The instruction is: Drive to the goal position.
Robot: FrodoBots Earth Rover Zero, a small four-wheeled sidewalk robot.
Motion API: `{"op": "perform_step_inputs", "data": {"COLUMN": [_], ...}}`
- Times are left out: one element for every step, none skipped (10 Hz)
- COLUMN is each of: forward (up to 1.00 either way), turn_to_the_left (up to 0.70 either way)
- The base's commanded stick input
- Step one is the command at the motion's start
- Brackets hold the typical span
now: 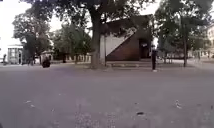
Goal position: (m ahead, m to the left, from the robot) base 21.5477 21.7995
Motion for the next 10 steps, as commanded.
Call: {"op": "perform_step_inputs", "data": {"forward": [0.70,0.70,0.70,0.70,0.70,0.70,0.70,0.70,0.70,0.70], "turn_to_the_left": [0.21,0.06,0.04,0.04,0.04,0.04,0.04,0.04,0.04,0.04]}}
